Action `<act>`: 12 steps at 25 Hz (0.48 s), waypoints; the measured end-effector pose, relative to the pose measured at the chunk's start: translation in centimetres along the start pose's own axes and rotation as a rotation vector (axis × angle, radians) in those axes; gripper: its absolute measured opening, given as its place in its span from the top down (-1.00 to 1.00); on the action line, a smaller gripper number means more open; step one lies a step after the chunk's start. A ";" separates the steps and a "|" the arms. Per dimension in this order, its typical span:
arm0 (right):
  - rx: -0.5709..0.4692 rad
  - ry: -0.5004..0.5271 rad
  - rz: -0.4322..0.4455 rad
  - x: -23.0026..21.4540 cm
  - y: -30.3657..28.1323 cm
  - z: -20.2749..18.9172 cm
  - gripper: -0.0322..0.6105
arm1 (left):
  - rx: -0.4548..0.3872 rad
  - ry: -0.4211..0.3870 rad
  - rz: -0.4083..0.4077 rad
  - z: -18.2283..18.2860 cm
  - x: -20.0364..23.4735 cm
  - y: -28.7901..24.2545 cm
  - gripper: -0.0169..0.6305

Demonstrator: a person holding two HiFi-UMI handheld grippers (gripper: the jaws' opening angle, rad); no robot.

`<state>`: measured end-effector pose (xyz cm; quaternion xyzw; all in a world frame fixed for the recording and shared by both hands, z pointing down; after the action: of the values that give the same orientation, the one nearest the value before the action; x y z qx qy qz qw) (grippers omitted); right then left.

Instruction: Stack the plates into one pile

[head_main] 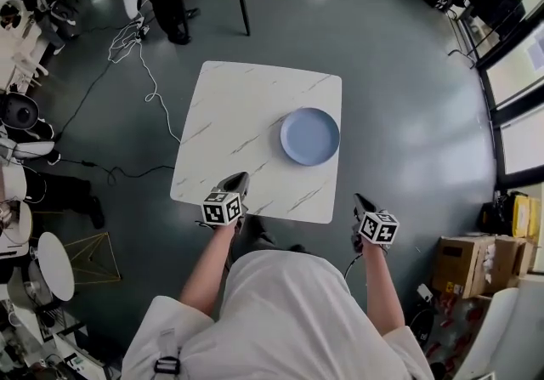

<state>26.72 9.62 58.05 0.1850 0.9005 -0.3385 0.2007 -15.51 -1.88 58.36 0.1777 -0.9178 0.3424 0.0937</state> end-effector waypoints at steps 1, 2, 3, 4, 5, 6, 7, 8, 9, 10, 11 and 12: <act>-0.003 0.018 0.008 -0.3 0.7 0.1 0.78 | -0.008 -0.003 0.004 -0.4 -0.7 0.5 0.91; -0.007 0.036 0.015 -0.5 1.3 0.2 0.78 | -0.014 0.000 0.009 -0.9 -1.4 1.1 0.91; -0.012 0.054 0.022 -0.6 1.9 0.4 0.78 | -0.020 0.007 0.016 -1.3 -1.9 1.7 0.91; -0.019 0.070 0.028 -0.5 2.5 0.5 0.78 | -0.028 0.015 0.023 -1.7 -2.4 2.5 0.91; -0.029 0.085 0.033 -0.4 3.2 0.6 0.78 | -0.037 0.022 0.027 -2.1 -2.7 3.4 0.91; -0.041 0.099 0.036 -0.2 3.8 0.7 0.78 | -0.048 0.027 0.030 -2.5 -3.1 4.3 0.91; -0.053 0.114 0.040 0.0 4.3 0.8 0.78 | -0.061 0.031 0.031 -2.8 -3.4 5.1 0.91; -0.065 0.127 0.044 0.1 4.8 0.9 0.78 | -0.075 0.035 0.033 -3.1 -3.8 5.8 0.91; -0.075 0.138 0.049 0.2 5.2 1.0 0.78 | -0.087 0.038 0.036 -3.4 -4.1 6.4 0.91; -0.082 0.146 0.056 0.3 5.6 0.9 0.78 | -0.096 0.040 0.040 -3.8 -4.5 7.0 0.91; -0.086 0.152 0.064 0.4 6.1 0.8 0.78 | -0.104 0.042 0.044 -4.2 -4.9 7.7 0.91; -0.088 0.157 0.072 0.4 6.6 0.5 0.78 | -0.110 0.042 0.049 -4.7 -5.4 8.4 0.91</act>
<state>29.55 13.99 53.96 0.2342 0.9203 -0.2756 0.1494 -13.62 8.48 55.30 0.1423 -0.9372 0.2972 0.1141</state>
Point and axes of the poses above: the fingertips, and each gripper's own axes: y backward along the fingers, x to its left, z out of its top, the point moved 9 cm from there along y, backward along the fingers, and after that the axes turned 13 degrees about z, right-handed, at the moved point
